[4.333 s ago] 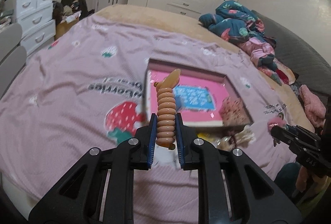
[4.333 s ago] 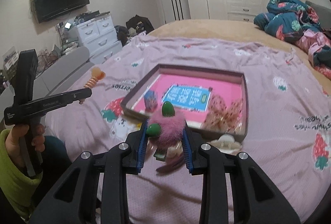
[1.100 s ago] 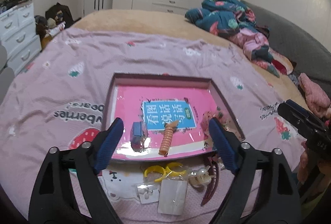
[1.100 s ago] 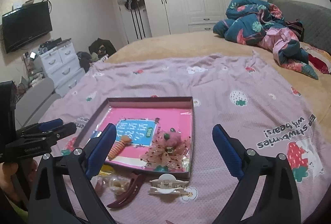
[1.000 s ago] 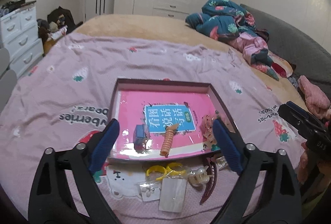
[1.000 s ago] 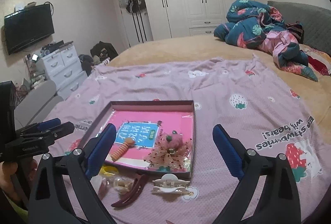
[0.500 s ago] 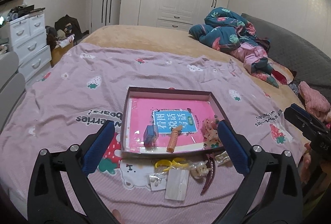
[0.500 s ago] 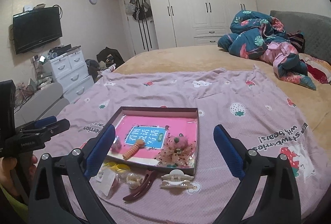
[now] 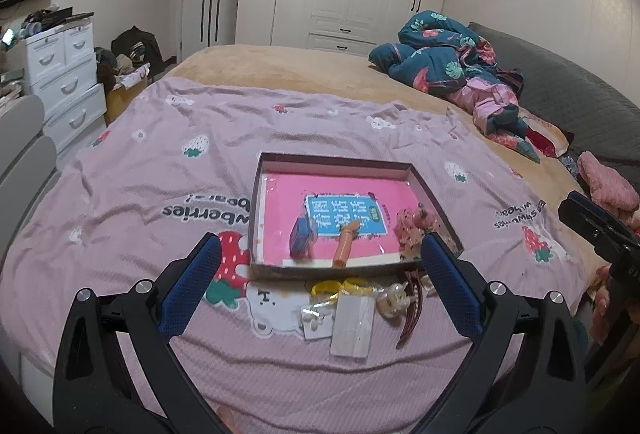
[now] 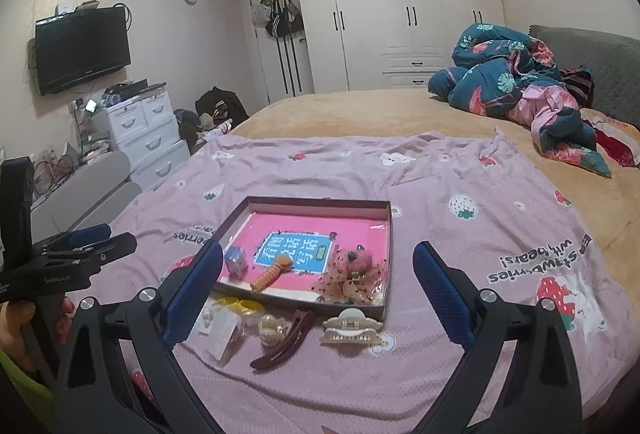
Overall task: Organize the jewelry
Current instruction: 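Withdraw both tools from the tray back over the bed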
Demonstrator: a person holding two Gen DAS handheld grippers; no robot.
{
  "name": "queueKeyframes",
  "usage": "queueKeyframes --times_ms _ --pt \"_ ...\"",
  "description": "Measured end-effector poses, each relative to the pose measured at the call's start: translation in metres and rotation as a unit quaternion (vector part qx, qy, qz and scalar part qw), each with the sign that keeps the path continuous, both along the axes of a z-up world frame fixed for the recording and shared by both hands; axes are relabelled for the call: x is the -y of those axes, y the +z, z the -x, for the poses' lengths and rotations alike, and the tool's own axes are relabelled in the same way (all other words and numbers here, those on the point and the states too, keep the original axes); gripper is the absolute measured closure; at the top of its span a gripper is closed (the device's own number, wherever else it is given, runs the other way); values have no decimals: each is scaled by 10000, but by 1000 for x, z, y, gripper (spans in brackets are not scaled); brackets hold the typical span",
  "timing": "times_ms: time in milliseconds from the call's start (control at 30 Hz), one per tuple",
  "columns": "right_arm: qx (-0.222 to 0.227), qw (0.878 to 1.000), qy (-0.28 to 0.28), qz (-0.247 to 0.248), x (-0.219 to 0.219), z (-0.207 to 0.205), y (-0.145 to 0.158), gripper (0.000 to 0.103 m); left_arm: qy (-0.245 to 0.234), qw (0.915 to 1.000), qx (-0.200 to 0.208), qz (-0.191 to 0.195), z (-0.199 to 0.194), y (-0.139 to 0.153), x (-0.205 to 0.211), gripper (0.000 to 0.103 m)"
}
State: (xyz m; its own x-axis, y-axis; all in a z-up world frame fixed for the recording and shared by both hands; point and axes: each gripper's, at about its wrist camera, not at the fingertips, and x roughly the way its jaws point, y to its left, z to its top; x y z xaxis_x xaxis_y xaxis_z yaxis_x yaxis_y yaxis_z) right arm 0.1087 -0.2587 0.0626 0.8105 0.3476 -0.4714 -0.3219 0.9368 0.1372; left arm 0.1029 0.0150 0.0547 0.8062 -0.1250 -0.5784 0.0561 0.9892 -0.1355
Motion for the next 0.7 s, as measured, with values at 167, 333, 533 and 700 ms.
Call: queueKeyframes --times_ms 167,333,533,700 --pt "-188 9998 40 65 -1 5 -12 8 -3 9999 -153 -24 4 -11 -3 10" --pt "-367 9992 57 152 -3 7 -27 8 -63 9994 -347 -43 7 -26 -5 10" --pt "-543 9982 73 249 -4 8 -42 8 -238 9981 -559 -127 11 -44 3 10" --pt "-716 9966 127 391 -6 11 -58 8 -408 9962 -751 -192 12 -60 13 10"
